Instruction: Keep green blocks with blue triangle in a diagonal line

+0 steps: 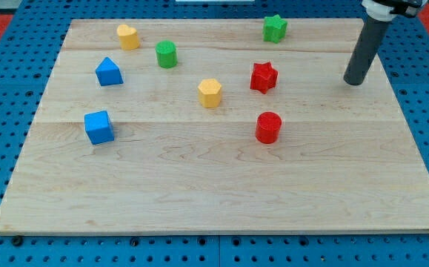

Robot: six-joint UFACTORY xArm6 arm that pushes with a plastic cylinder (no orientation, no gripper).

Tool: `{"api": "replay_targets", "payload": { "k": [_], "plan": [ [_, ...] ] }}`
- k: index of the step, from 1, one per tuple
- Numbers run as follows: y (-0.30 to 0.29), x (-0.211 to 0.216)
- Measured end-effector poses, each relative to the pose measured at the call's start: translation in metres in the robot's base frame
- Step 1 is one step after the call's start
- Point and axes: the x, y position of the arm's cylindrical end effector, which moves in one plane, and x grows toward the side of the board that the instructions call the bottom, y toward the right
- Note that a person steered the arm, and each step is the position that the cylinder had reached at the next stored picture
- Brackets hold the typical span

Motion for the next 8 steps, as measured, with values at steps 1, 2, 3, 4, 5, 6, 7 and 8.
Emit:
{"api": "replay_targets", "payload": {
  "k": [1, 2, 3, 4, 5, 6, 7, 8],
  "plan": [
    [0.0, 0.0],
    [0.0, 0.002],
    [-0.015, -0.021],
    [-0.019, -0.085],
    [-0.019, -0.143],
    [-0.062, -0.163],
    [-0.15, -0.134],
    [-0.217, -0.099]
  ]
}}
